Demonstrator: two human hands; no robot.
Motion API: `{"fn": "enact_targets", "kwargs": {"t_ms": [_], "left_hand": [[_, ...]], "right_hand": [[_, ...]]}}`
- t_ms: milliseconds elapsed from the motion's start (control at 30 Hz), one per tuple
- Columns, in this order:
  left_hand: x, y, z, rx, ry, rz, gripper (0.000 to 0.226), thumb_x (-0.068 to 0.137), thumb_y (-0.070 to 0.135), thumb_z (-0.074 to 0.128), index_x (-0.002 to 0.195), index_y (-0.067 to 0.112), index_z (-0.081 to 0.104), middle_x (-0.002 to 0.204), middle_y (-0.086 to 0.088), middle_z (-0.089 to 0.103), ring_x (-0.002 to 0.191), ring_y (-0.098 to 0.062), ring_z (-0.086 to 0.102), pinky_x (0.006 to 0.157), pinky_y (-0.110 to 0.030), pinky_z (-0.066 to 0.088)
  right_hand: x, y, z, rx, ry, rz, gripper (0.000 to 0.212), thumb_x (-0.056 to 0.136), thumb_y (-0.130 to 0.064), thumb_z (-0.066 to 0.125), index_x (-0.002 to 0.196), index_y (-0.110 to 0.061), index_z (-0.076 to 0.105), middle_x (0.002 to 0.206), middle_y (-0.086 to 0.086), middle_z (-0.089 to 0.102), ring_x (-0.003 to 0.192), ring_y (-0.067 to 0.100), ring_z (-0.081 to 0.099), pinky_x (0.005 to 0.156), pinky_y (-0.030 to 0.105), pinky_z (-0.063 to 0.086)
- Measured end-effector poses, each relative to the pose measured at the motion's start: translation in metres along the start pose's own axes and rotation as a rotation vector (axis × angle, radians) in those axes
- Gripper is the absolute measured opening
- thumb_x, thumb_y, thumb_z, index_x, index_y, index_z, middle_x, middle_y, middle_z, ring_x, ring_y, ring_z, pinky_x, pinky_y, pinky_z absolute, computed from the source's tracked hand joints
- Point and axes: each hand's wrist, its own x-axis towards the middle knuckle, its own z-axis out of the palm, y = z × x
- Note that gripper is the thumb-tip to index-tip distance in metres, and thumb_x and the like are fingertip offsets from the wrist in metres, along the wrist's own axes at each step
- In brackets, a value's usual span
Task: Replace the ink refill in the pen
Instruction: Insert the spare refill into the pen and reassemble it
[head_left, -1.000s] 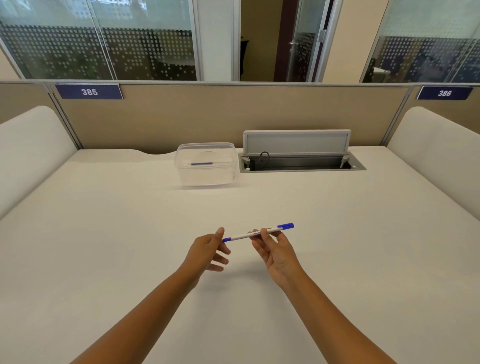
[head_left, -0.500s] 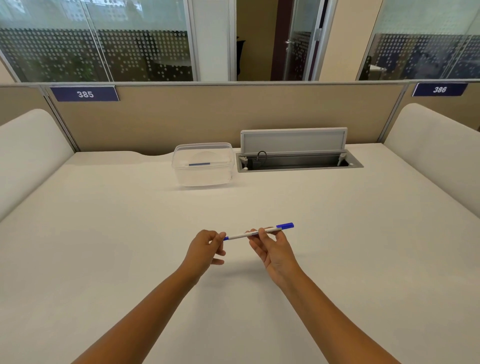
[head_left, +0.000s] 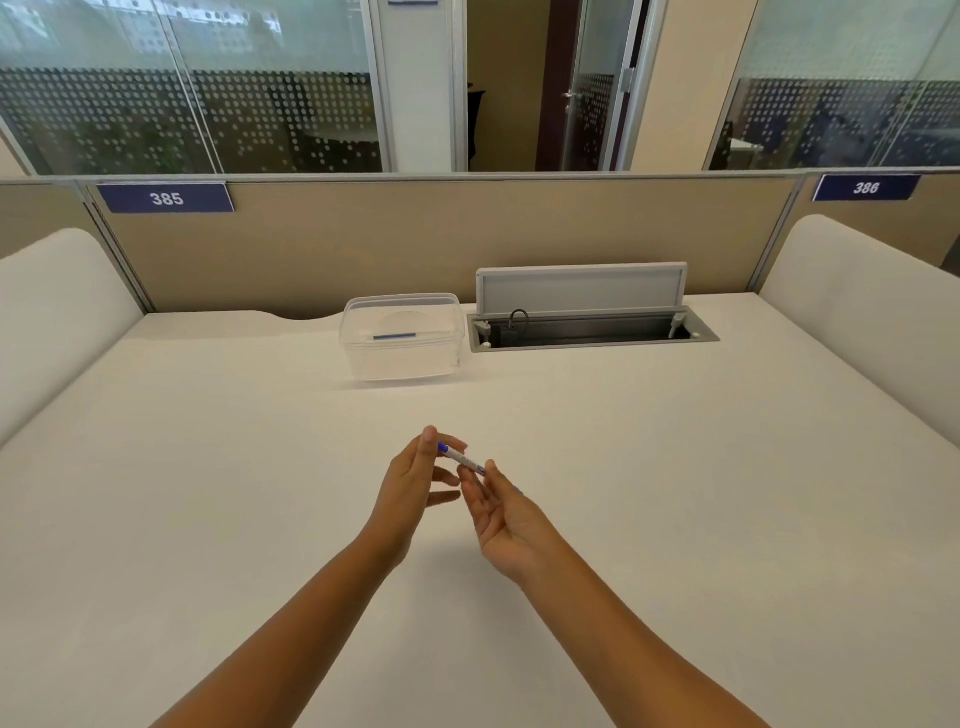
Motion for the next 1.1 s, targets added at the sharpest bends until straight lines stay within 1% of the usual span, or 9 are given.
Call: {"fn": "enact_targets", "kwargs": {"t_ms": [167, 267, 367, 433, 600, 733, 900, 1000, 1100], "left_hand": [[-0.005, -0.003, 0.006, 0.036, 0.006, 0.134, 0.037, 0.092, 0.040, 0.036, 0.081, 0.022, 0.067, 0.084, 0.006, 0.068, 0.080, -0.008, 0.063, 0.077, -0.025, 0.053], [0.000, 0.000, 0.005, 0.044, 0.131, 0.173, 0.038, 0.096, 0.031, 0.036, 0.071, 0.018, 0.062, 0.078, -0.002, 0.063, 0.073, -0.015, 0.060, 0.069, -0.021, 0.053], [0.005, 0.003, 0.003, 0.027, 0.267, 0.157, 0.040, 0.096, 0.031, 0.037, 0.066, 0.017, 0.060, 0.068, -0.001, 0.060, 0.064, -0.013, 0.057, 0.060, -0.016, 0.053], [0.007, 0.004, 0.005, 0.014, 0.291, 0.147, 0.039, 0.095, 0.032, 0.040, 0.066, 0.016, 0.060, 0.067, -0.001, 0.060, 0.062, -0.012, 0.059, 0.058, -0.015, 0.054], [0.011, 0.011, 0.007, -0.029, 0.358, 0.099, 0.038, 0.092, 0.035, 0.045, 0.065, 0.014, 0.061, 0.067, -0.001, 0.061, 0.063, -0.016, 0.062, 0.066, -0.027, 0.056], [0.016, 0.018, 0.006, -0.075, 0.376, 0.069, 0.027, 0.090, 0.032, 0.052, 0.076, 0.013, 0.065, 0.077, -0.001, 0.066, 0.070, -0.014, 0.061, 0.068, -0.027, 0.055], [0.019, 0.021, 0.006, -0.135, 0.364, 0.036, 0.020, 0.091, 0.026, 0.053, 0.078, 0.014, 0.064, 0.079, -0.002, 0.068, 0.074, -0.012, 0.063, 0.064, -0.021, 0.053], [0.023, 0.025, 0.006, -0.116, 0.332, 0.034, 0.026, 0.093, 0.026, 0.049, 0.074, 0.017, 0.063, 0.077, -0.002, 0.066, 0.076, -0.013, 0.062, 0.068, -0.023, 0.052], [0.026, 0.028, -0.001, -0.217, 0.176, -0.031, 0.032, 0.095, 0.028, 0.044, 0.073, 0.016, 0.064, 0.070, -0.001, 0.065, 0.072, -0.014, 0.062, 0.070, -0.029, 0.055]], "right_hand": [[0.002, -0.003, 0.000, -0.135, 0.044, 0.009, 0.016, 0.089, -0.015, 0.060, 0.085, 0.000, 0.058, 0.058, 0.013, 0.070, 0.057, 0.019, 0.071, 0.046, 0.027, 0.057], [0.008, -0.001, -0.005, -0.535, 0.071, -0.037, 0.023, 0.091, -0.025, 0.057, 0.087, -0.003, 0.056, 0.056, 0.006, 0.064, 0.049, 0.013, 0.063, 0.047, 0.024, 0.055], [0.017, 0.004, -0.016, -1.366, 0.131, -0.489, 0.026, 0.089, -0.043, 0.054, 0.094, -0.018, 0.048, 0.077, -0.002, 0.058, 0.061, 0.007, 0.054, 0.057, 0.021, 0.051], [0.018, 0.007, -0.019, -1.578, 0.019, -0.727, 0.026, 0.087, -0.050, 0.052, 0.100, -0.027, 0.048, 0.091, -0.009, 0.054, 0.076, 0.004, 0.053, 0.064, 0.012, 0.043], [0.012, 0.018, -0.016, -1.541, -0.234, -0.610, 0.030, 0.090, -0.054, 0.040, 0.100, -0.028, 0.051, 0.079, -0.010, 0.062, 0.072, 0.007, 0.060, 0.071, 0.021, 0.050], [0.007, 0.021, -0.013, -1.498, -0.114, -0.824, 0.025, 0.097, -0.036, 0.038, 0.101, -0.019, 0.055, 0.061, -0.013, 0.049, 0.049, 0.006, 0.041, 0.049, 0.015, 0.034], [-0.001, 0.020, -0.008, -1.726, 0.100, -1.024, 0.024, 0.098, -0.037, 0.031, 0.093, -0.023, 0.049, 0.060, -0.011, 0.046, 0.048, 0.009, 0.040, 0.044, 0.015, 0.028], [-0.002, 0.018, -0.001, -1.586, 0.014, -0.820, 0.026, 0.098, -0.036, 0.032, 0.089, -0.022, 0.052, 0.055, -0.010, 0.041, 0.046, 0.008, 0.036, 0.045, 0.016, 0.028], [-0.007, 0.005, 0.007, -0.979, -0.232, -0.192, 0.029, 0.097, -0.036, 0.036, 0.081, -0.020, 0.055, 0.052, -0.008, 0.032, 0.043, 0.006, 0.024, 0.040, 0.016, 0.024]]}}
